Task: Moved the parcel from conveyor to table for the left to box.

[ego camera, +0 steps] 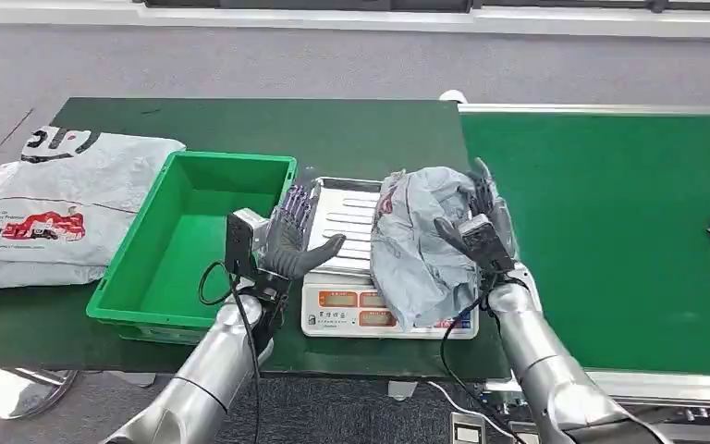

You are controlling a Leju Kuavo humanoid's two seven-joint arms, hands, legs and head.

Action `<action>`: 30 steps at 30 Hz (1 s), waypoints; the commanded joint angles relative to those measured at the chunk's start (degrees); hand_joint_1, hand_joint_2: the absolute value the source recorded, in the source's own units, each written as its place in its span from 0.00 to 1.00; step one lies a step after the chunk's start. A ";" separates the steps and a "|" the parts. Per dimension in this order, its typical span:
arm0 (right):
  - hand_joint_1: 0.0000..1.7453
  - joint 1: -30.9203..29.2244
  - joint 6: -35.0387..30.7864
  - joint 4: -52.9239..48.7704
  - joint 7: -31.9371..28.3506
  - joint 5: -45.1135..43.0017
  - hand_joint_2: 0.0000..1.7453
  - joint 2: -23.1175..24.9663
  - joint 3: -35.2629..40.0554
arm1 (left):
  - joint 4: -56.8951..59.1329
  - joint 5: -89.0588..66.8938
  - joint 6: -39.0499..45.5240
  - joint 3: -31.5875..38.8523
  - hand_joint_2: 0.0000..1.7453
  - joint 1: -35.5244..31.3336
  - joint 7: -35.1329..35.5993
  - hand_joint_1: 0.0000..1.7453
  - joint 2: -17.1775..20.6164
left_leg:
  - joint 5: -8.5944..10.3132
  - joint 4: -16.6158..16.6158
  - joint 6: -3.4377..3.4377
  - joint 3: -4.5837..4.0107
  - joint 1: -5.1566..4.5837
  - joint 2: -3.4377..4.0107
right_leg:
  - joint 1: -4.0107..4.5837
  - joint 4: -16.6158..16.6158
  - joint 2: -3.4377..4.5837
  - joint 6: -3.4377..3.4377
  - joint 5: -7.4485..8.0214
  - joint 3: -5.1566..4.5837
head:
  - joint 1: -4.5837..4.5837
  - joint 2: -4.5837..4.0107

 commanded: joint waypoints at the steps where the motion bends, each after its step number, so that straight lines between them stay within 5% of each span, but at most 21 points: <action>1: 0.00 3.31 0.11 -10.32 0.13 -1.05 1.00 -2.36 -2.90 | 3.20 -0.08 0.15 -1.17 1.00 -2.52 0.15 0.00 1.05 | 0.02 -0.02 0.01 -0.03 0.00 -0.11 | 0.01 -0.03 -0.10 -0.01 -0.02 0.01 | 0.00 0.00; 7: 0.00 4.48 1.08 -12.73 0.13 -2.22 1.00 -2.78 -2.98 | 3.13 -0.16 0.39 -0.97 1.00 -2.47 0.15 0.00 1.14 | 0.03 -0.04 0.00 -0.04 0.03 -0.15 | 0.03 -0.06 -0.14 -0.02 -0.01 0.01 | 0.00 0.00; 15: 0.00 15.43 -4.12 -28.61 0.13 -4.96 1.00 -4.31 -8.87 | -1.29 -3.57 4.21 -3.20 1.00 -1.71 0.15 0.00 1.60 | 0.01 -0.05 0.01 -0.05 0.05 -0.33 | 0.05 -0.11 -0.35 0.00 -0.08 0.10 | 0.00 0.00; 24: 0.00 15.94 -4.88 -29.72 0.13 -4.99 1.00 -4.34 -10.42 | -0.77 -4.33 4.82 -4.18 1.00 -2.96 0.15 0.00 1.11 | -0.02 0.00 0.06 -0.19 0.01 -0.18 | -0.01 -0.03 -0.20 0.01 -0.05 -0.11 | 0.00 0.00; 30: 0.00 22.18 -7.48 -34.29 0.13 -9.14 1.00 -1.78 -20.07 | 5.95 -10.80 7.31 -11.37 1.00 -8.80 0.15 0.00 -2.63 | 0.04 0.05 0.09 -0.26 0.03 -0.53 | 0.02 -0.03 -0.56 0.03 -0.11 -0.09 | 0.00 0.00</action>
